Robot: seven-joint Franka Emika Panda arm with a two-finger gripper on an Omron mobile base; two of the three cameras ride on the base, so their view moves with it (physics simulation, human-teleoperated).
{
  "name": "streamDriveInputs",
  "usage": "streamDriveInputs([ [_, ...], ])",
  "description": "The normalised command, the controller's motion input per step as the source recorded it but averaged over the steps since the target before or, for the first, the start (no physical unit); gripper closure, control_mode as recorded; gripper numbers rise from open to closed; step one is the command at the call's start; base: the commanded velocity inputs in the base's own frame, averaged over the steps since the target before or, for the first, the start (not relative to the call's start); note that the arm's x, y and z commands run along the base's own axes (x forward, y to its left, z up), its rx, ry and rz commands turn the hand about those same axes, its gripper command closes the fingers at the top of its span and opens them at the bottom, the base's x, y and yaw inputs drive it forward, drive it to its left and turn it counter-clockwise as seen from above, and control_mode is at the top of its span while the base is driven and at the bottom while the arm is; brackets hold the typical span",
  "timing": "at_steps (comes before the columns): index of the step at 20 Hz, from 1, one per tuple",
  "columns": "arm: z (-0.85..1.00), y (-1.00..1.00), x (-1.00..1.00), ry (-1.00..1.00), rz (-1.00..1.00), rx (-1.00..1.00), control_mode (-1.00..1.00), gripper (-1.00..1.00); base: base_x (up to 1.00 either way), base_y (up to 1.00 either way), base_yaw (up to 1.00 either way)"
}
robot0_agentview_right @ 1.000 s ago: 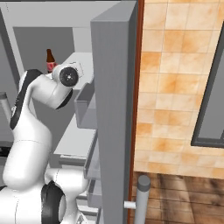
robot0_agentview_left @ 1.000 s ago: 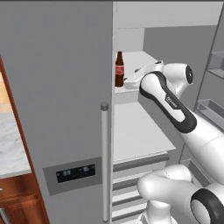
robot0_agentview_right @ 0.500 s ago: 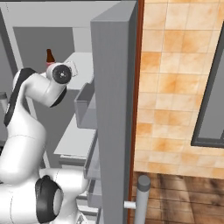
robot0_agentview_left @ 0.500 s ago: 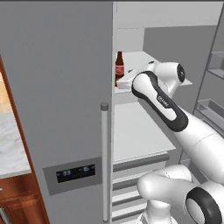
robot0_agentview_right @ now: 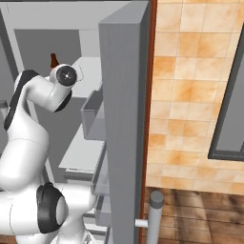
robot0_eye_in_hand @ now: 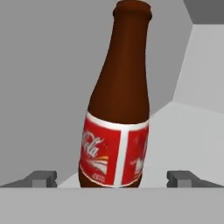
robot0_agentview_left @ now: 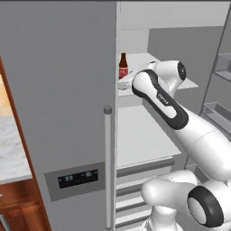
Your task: Open the fridge, grab two sodas, and place both sodas inside the bowl with ice on the dining counter.
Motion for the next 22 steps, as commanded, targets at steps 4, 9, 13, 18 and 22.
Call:
streamDriveInputs([
  [4,0.0,0.07,0.18,0.04,0.0,0.0,-1.0,-1.0,0.0,0.0,0.0],
  [9,0.0,0.22,0.11,0.06,0.01,0.0,-1.0,1.0,0.0,0.0,0.0],
  [13,0.0,0.04,0.0,0.03,0.0,0.0,-1.0,1.0,0.0,0.0,0.0],
  [18,-0.01,-0.01,-0.02,0.0,0.0,0.0,-1.0,1.0,0.0,0.0,0.0],
  [22,0.0,-0.15,-0.2,-0.05,0.0,0.0,-1.0,1.0,0.0,0.0,0.0],
])
